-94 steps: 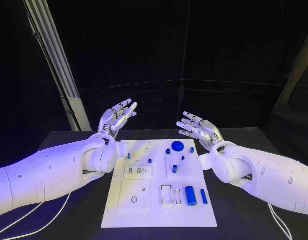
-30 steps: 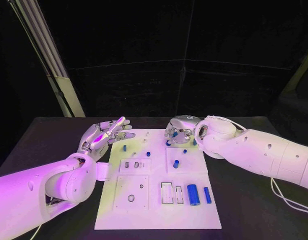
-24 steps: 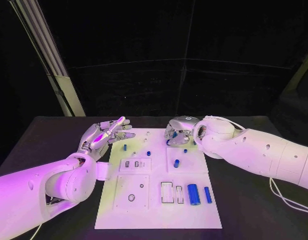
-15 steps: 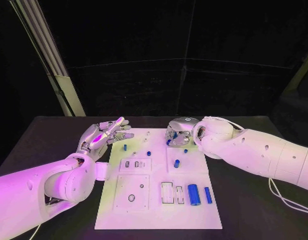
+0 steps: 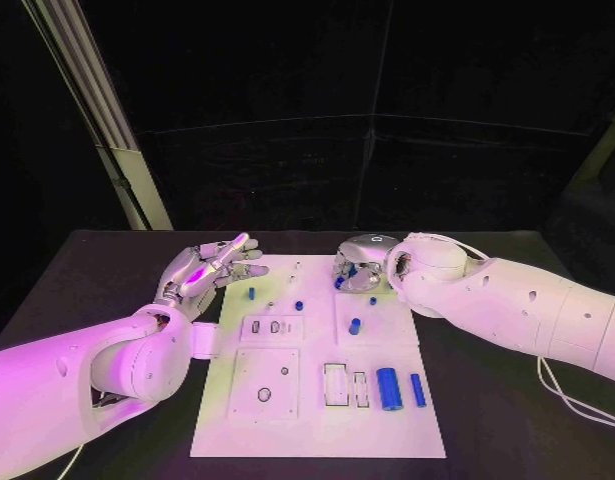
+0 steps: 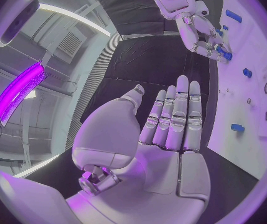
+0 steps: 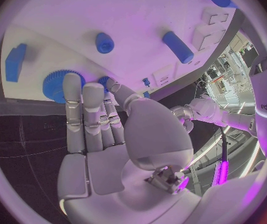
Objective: Assemble the parts on the task board
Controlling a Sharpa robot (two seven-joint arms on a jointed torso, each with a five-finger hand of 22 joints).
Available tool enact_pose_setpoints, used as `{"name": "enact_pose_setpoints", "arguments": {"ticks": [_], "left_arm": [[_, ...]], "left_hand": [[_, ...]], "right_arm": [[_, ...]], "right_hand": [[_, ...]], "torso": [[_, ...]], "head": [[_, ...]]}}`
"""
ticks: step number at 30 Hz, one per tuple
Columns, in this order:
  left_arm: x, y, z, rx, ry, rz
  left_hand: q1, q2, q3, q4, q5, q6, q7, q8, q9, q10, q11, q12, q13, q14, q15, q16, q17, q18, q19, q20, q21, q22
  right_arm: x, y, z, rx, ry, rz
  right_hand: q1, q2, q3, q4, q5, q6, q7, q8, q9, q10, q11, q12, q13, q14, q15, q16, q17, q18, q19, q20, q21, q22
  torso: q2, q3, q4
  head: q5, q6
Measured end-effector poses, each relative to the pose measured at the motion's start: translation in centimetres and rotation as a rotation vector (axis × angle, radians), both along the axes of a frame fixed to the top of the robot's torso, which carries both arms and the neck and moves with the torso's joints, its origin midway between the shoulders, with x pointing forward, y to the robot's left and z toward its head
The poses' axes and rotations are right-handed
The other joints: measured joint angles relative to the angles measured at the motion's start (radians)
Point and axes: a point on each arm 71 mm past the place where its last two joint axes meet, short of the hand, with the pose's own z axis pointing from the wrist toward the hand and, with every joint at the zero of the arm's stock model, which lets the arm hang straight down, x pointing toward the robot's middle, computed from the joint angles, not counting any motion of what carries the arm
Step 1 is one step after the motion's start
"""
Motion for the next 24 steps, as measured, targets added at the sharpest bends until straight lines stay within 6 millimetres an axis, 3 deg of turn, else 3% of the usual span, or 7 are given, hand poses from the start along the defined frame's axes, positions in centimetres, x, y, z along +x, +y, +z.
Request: {"name": "enact_pose_setpoints", "arguments": {"ticks": [4, 11, 16, 24], "left_arm": [[0.0, 0.1, 0.0, 0.000, 0.002, 0.001], [0.0, 0.1, 0.0, 0.000, 0.004, 0.001], [0.0, 0.1, -0.1, 0.000, 0.005, 0.001], [0.0, 0.0, 0.0, -0.002, 0.006, -0.002]], "left_hand": [[0.000, 0.000, 0.000, 0.000, 0.000, 0.000, 0.000, 0.000, 0.000, 0.000, 0.000, 0.000, 0.000, 0.000, 0.000, 0.000, 0.000, 0.000, 0.000, 0.000, 0.000, 0.000], [0.000, 0.000, 0.003, -0.003, 0.000, 0.000, 0.000, 0.000, 0.000, 0.000, 0.000, 0.000, 0.000, 0.000, 0.000, 0.000, 0.001, 0.000, 0.004, 0.004, 0.000, -0.001], [0.000, 0.000, 0.003, -0.003, 0.000, 0.000, 0.000, 0.000, 0.000, 0.000, 0.000, 0.000, 0.000, 0.000, 0.000, 0.000, 0.001, 0.000, 0.004, 0.004, 0.000, -0.001], [0.000, 0.000, 0.008, -0.008, 0.000, -0.004, 0.004, 0.000, 0.000, -0.004, 0.004, -0.004, -0.001, 0.000, 0.000, 0.000, 0.003, 0.000, 0.007, 0.000, 0.000, -0.004]], "right_arm": [[0.1, 0.0, 0.0, -0.002, 0.000, -0.001], [0.1, 0.1, 0.1, 0.003, -0.009, 0.000], [0.1, 0.2, 0.3, 0.023, -0.031, 0.004], [0.0, 0.9, 1.1, 0.106, -0.106, 0.000]], "right_hand": [[0.010, 0.010, 0.035, 0.000, -0.026, 0.024, -0.002, 0.006, 0.003, 0.024, -0.006, 0.000, 0.000, 0.000, 0.000, 0.037, 0.038, 0.000, 0.013, 0.001, 0.034, 0.042], [0.010, 0.010, 0.072, 0.016, -0.034, 0.050, -0.007, 0.013, 0.003, 0.056, -0.013, 0.007, 0.001, 0.000, 0.000, 0.094, 0.094, 0.000, 0.031, -0.002, 0.087, 0.108], [0.001, -0.007, 0.086, 0.024, -0.034, 0.057, -0.007, 0.013, 0.005, 0.061, -0.011, 0.007, 0.001, 0.000, 0.000, 0.105, 0.107, 0.000, 0.034, -0.005, 0.101, 0.128], [-0.005, -0.013, 0.099, 0.032, -0.027, 0.058, -0.007, 0.013, 0.004, 0.061, -0.011, 0.007, 0.001, 0.000, 0.000, 0.116, 0.113, 0.000, 0.036, -0.003, 0.112, 0.140]], "torso": [[0.001, 0.0000, 0.0000], [0.003, 0.0002, -0.0011], [0.004, 0.0005, -0.0011], [0.006, 0.0000, 0.0009]], "head": [[0.000, 0.000], [0.001, -0.002], [-0.001, 0.000], [0.000, 0.003]]}}
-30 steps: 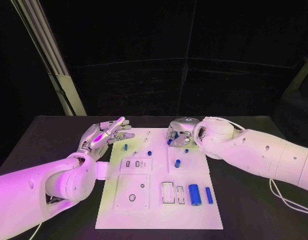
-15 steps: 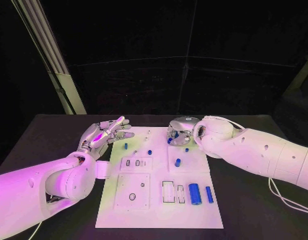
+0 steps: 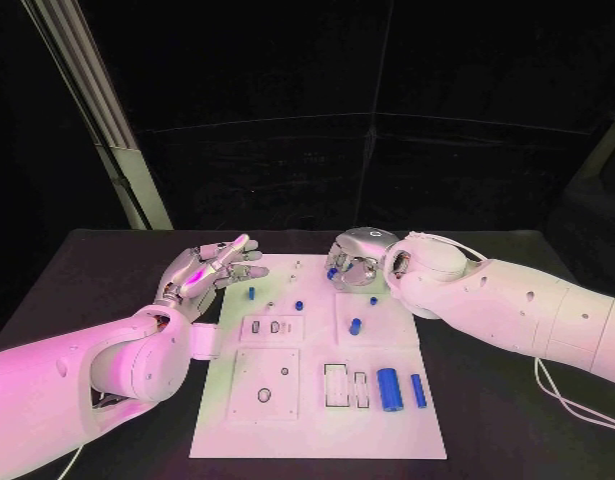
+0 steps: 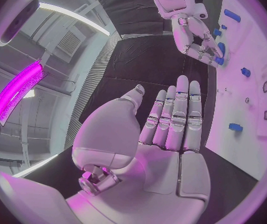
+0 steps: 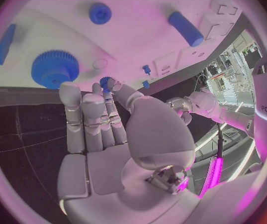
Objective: Assemble the parts on the task board
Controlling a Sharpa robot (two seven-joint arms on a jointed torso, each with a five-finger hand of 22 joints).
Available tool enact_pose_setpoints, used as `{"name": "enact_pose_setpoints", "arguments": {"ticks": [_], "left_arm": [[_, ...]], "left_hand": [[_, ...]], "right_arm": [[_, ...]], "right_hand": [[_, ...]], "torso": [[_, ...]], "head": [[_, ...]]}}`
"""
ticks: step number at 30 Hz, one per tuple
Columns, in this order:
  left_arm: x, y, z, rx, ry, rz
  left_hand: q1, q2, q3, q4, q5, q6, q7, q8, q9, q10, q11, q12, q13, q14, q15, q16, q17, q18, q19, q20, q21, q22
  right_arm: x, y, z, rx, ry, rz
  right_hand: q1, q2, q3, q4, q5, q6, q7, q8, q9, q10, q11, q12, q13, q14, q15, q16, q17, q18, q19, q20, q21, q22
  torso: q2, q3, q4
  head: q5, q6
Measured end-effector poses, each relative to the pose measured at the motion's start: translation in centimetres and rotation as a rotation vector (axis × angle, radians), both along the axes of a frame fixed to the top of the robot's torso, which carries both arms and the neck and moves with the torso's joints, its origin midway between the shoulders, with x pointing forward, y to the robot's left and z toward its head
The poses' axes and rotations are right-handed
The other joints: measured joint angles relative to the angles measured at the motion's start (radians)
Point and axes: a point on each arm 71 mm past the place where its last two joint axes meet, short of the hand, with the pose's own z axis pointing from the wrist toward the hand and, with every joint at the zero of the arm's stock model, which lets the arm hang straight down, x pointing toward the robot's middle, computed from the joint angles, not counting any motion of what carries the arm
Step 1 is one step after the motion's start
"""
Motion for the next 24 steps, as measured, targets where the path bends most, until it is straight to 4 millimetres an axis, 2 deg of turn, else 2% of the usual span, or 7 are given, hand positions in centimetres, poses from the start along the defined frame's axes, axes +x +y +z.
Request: {"name": "enact_pose_setpoints", "arguments": {"ticks": [13, 24], "left_arm": [[-0.1, 0.0, 0.1, -0.006, 0.004, -0.002], [-0.2, -0.1, 0.1, -0.011, 0.005, -0.005]], "left_hand": [[0.000, 0.000, 0.003, -0.003, 0.000, -0.007, 0.000, 0.000, 0.000, -0.004, 0.004, 0.000, 0.000, 0.000, 0.000, 0.000, 0.001, 0.000, 0.000, 0.000, 0.000, -0.001], [0.000, 0.000, 0.003, -0.003, 0.000, -0.007, 0.000, 0.000, 0.000, -0.004, 0.004, 0.000, 0.000, 0.000, 0.000, 0.000, 0.001, 0.000, 0.000, 0.000, 0.000, -0.002]], "right_arm": [[0.8, 1.8, 0.3, 0.094, -0.061, -0.018], [1.6, 2.9, 0.0, 0.109, -0.065, -0.015]], "right_hand": [[0.000, 0.000, 0.004, 0.004, 0.000, 0.000, 0.000, -0.001, -0.001, 0.000, 0.000, -0.004, 0.000, 0.000, 0.000, 0.005, 0.006, 0.000, 0.002, 0.002, 0.005, 0.008], [0.000, 0.000, 0.008, 0.008, 0.000, -0.001, 0.000, -0.001, -0.003, 0.000, 0.000, -0.004, 0.000, 0.000, 0.000, 0.009, 0.006, 0.000, 0.002, 0.002, 0.005, 0.010]], "torso": [[0.006, -0.0010, 0.0010], [0.010, -0.0033, 0.0071]], "head": [[0.001, 0.004], [-0.001, 0.002]]}}
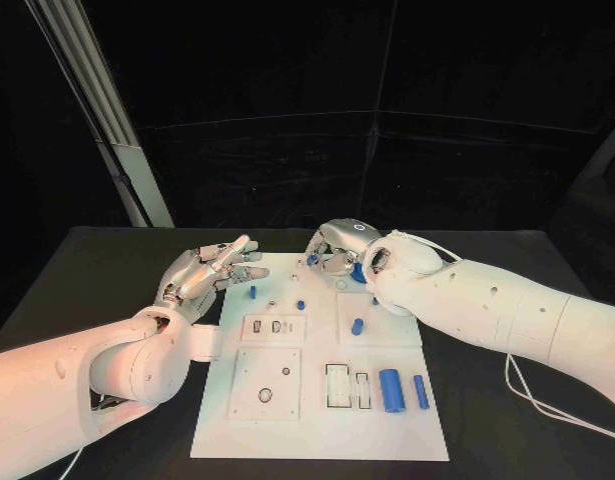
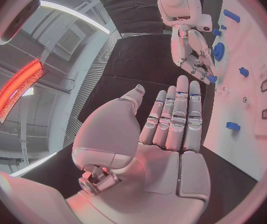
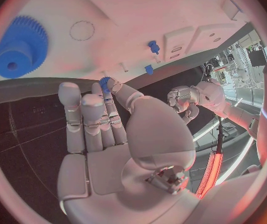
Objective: Assemble the parts on the task board
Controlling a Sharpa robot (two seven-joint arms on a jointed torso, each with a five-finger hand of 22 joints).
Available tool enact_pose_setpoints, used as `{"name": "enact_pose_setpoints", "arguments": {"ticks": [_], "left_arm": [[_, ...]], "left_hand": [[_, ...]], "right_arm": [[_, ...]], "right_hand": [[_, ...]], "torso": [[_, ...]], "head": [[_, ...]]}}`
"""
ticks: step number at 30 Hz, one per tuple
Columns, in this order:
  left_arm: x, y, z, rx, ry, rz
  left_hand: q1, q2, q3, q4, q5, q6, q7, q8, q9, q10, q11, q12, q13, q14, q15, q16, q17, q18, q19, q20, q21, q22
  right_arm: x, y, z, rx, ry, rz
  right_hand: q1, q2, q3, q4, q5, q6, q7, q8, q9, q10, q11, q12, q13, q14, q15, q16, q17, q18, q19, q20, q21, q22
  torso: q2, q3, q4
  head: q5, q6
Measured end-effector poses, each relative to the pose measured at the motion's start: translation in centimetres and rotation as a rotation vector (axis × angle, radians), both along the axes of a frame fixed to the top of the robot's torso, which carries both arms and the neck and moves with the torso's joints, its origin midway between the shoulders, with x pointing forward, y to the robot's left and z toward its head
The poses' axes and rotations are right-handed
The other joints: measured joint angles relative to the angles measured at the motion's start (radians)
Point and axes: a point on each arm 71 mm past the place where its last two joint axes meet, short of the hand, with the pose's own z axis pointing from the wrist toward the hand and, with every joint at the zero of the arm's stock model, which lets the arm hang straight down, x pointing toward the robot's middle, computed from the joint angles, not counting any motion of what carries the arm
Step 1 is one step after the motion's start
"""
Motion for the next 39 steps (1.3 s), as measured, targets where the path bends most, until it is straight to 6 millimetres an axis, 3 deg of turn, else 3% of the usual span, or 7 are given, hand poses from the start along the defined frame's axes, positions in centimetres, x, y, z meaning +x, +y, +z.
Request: {"name": "enact_pose_setpoints", "arguments": {"ticks": [12, 39], "left_arm": [[0.0, -0.2, 0.0, -0.004, 0.000, -0.006], [0.0, -0.5, 0.1, -0.010, 0.000, -0.015]], "left_hand": [[0.000, 0.000, 0.003, -0.003, 0.000, 0.000, 0.000, 0.000, 0.000, 0.000, 0.000, 0.000, 0.000, 0.000, 0.000, 0.000, 0.001, 0.000, 0.000, 0.000, 0.000, 0.000], [0.000, 0.000, 0.003, -0.003, 0.000, 0.000, 0.000, 0.000, 0.000, 0.000, 0.000, 0.000, -0.001, 0.000, 0.000, 0.000, 0.001, 0.000, 0.000, 0.000, 0.000, 0.000]], "right_arm": [[0.5, 1.4, -0.3, 0.004, -0.001, 0.010], [1.4, 2.0, -0.9, -0.022, 0.006, -0.021]], "right_hand": [[0.005, -0.005, 0.003, -0.003, 0.000, 0.000, 0.000, 0.000, 0.001, 0.000, 0.000, 0.000, 0.000, 0.000, 0.000, 0.004, 0.004, 0.000, 0.000, 0.000, 0.006, 0.003], [-0.005, -0.016, 0.015, 0.008, 0.000, -0.001, 0.000, -0.005, 0.001, -0.004, 0.004, -0.004, -0.001, 0.000, 0.000, 0.008, 0.003, 0.000, 0.000, 0.000, 0.011, 0.005]], "torso": [[-0.001, -0.0015, 0.0009], [-0.001, -0.0059, 0.0065]], "head": [[0.005, -0.002], [0.000, -0.010]]}}
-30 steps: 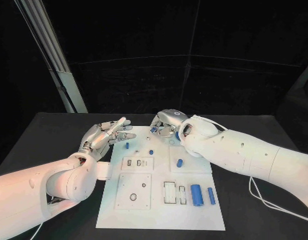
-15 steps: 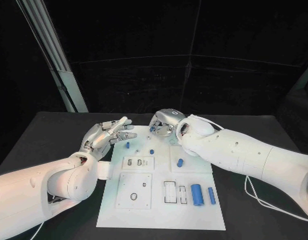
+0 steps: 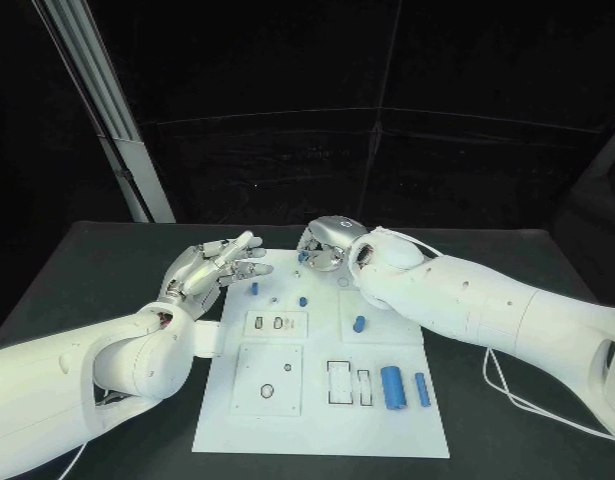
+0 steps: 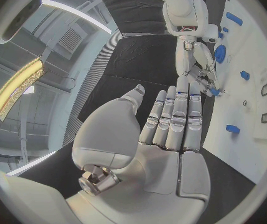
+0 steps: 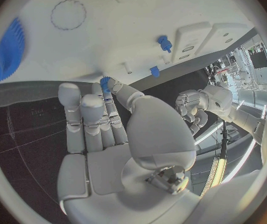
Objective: Assemble the parts on the task board
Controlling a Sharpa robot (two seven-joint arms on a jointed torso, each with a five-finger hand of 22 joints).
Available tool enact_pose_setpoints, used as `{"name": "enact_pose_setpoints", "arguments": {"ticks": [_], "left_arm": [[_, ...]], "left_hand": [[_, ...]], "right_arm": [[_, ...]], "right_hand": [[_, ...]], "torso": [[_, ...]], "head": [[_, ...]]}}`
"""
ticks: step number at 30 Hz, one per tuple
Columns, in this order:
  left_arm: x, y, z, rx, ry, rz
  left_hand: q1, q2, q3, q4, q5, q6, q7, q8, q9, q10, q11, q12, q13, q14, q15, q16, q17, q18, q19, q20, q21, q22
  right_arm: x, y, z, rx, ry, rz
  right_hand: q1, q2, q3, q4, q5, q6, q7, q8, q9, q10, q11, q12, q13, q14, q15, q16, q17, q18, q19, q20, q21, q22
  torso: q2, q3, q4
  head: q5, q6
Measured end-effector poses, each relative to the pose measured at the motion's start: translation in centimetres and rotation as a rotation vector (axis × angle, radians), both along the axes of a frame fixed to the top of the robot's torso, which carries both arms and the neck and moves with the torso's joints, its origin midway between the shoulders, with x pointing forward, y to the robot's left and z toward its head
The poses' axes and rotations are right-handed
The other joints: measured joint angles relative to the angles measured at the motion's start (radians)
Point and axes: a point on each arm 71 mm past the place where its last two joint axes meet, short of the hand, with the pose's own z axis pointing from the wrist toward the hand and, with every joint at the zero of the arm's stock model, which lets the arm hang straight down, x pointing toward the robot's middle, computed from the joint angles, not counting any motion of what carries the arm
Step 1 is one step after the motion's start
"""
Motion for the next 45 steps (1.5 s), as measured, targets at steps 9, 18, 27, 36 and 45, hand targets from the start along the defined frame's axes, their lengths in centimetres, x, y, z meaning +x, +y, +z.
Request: {"name": "enact_pose_setpoints", "arguments": {"ticks": [9, 18, 27, 36, 45], "left_arm": [[0.0, 0.0, 0.0, 0.000, 0.000, -0.001], [0.1, 0.1, 0.0, 0.000, 0.000, 0.001], [0.1, 0.4, 0.0, 0.003, 0.001, 0.008], [0.1, 0.8, 0.0, 0.005, 0.001, 0.014], [0.1, 0.8, 0.0, 0.001, 0.001, 0.009]], "left_hand": [[0.000, 0.000, 0.002, -0.002, 0.000, 0.000, 0.000, 0.000, 0.000, 0.000, 0.000, 0.000, 0.000, 0.000, 0.000, 0.000, 0.000, 0.000, 0.000, 0.000, 0.000, -0.001], [0.000, 0.000, 0.003, -0.003, 0.000, 0.000, 0.000, 0.000, 0.000, 0.000, 0.000, 0.000, 0.000, 0.000, 0.000, 0.000, 0.001, 0.000, 0.000, 0.000, 0.000, -0.002], [0.004, 0.004, 0.003, -0.003, 0.000, 0.000, 0.000, 0.000, 0.000, 0.000, 0.000, 0.000, 0.000, 0.000, 0.000, 0.000, 0.001, 0.000, 0.000, 0.000, 0.000, -0.002], [0.004, 0.004, 0.003, -0.003, 0.000, 0.000, 0.000, 0.000, 0.000, -0.004, 0.004, 0.000, 0.000, 0.000, 0.000, 0.000, 0.001, 0.000, 0.000, 0.000, 0.000, -0.002], [0.004, 0.004, 0.003, -0.003, 0.000, 0.000, 0.000, 0.000, 0.000, -0.004, 0.004, 0.000, 0.000, 0.000, 0.000, 0.000, 0.001, 0.000, 0.000, 0.000, 0.000, -0.002]], "right_arm": [[0.0, 0.2, 0.0, -0.007, -0.003, -0.002], [-0.1, 0.1, 0.1, -0.004, -0.013, 0.003], [-1.2, -3.7, 1.0, 0.016, -0.024, -0.014], [-2.6, -9.9, 1.7, 0.047, 0.055, -0.112], [-2.8, -12.5, 1.3, 0.029, 0.155, -0.202]], "right_hand": [[-0.018, -0.046, 0.010, 0.017, -0.001, -0.079, 0.033, -0.009, -0.005, -0.083, 0.025, -0.005, -0.002, -0.020, 0.020, -0.038, -0.059, 0.000, -0.033, 0.021, -0.018, -0.046], [-0.013, -0.063, -0.001, 0.028, -0.008, -0.111, 0.046, -0.009, -0.004, -0.107, 0.039, -0.005, -0.002, -0.025, 0.025, -0.047, -0.079, 0.000, -0.045, 0.027, -0.023, -0.064], [-0.013, -0.063, -0.011, 0.053, -0.010, -0.085, 0.021, -0.003, 0.002, 0.004, 0.008, 0.058, 0.022, -0.013, 0.013, -0.012, -0.037, 0.000, -0.035, 0.016, -0.005, -0.030], [-0.058, -0.124, -0.143, 0.147, 0.040, -0.105, -0.020, -0.003, 0.001, 0.177, -0.042, 0.255, 0.181, 0.005, -0.027, 0.092, 0.083, -0.024, 0.060, -0.027, 0.083, 0.113], [0.034, -0.125, -0.338, 0.306, 0.070, -0.154, -0.010, 0.002, 0.001, 0.046, -0.036, 0.501, 0.462, 0.005, -0.027, 0.128, 0.113, -0.024, 0.077, -0.020, 0.124, 0.178]], "torso": [[0.000, -0.0012, 0.0018], [0.000, -0.0018, 0.0030], [-0.001, -0.0018, 0.0024], [-0.004, -0.0002, -0.0054], [-0.006, 0.0021, -0.0096]], "head": [[-0.001, 0.000], [-0.005, -0.001], [-0.010, 0.001], [-0.012, 0.002], [-0.013, 0.005]]}}
